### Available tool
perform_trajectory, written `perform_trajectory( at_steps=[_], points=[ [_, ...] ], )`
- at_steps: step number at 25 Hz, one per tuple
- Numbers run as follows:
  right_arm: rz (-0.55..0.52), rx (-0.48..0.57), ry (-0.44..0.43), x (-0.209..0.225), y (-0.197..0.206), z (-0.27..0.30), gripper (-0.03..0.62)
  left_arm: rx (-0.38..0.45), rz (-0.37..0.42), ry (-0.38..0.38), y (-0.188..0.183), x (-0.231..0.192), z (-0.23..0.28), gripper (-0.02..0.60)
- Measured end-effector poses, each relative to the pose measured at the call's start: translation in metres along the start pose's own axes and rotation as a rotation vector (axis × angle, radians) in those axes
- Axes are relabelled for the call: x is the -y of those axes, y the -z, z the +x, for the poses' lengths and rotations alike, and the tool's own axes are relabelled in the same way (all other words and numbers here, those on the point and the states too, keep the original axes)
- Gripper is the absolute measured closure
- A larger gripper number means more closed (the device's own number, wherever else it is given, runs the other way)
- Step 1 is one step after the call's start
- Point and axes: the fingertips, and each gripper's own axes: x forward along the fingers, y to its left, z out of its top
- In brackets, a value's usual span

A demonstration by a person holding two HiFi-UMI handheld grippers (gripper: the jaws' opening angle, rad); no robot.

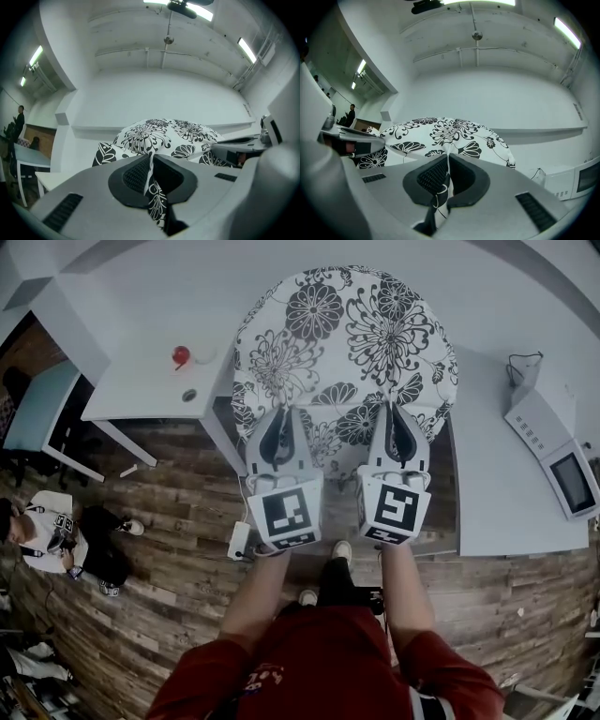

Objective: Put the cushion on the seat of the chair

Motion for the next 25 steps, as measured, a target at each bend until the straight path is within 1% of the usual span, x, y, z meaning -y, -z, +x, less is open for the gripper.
perform_trajectory(
  at_steps=[2,5,12,17,21,25],
  points=[
    [-0.023,0.024,0.013,0.0022,0.0006,0.0011,0.565,0.039,-0.015,0.012,0.0019,0.0018,0.0032,0.540],
    [-0.034,0.027,0.019,0.0032,0.0018,-0.0029,0.565,0.044,-0.028,0.029,0.0079,0.0046,-0.0004,0.540],
    [-0.026,0.082,0.011,0.0007,0.0040,-0.0022,0.565,0.092,0.000,0.011,0.0068,0.0025,0.0004,0.540],
    [-0.025,0.079,0.028,0.0031,0.0010,-0.0052,0.565,0.086,-0.002,0.019,0.0062,0.0026,-0.0007,0.540],
    [-0.025,0.069,0.015,0.0026,0.0012,-0.0033,0.565,0.073,-0.005,0.008,0.0060,0.0020,0.0005,0.540],
    [-0.023,0.037,0.007,0.0035,-0.0023,-0.0048,0.565,0.039,-0.016,0.006,0.0039,0.0035,-0.0014,0.540]
  ],
)
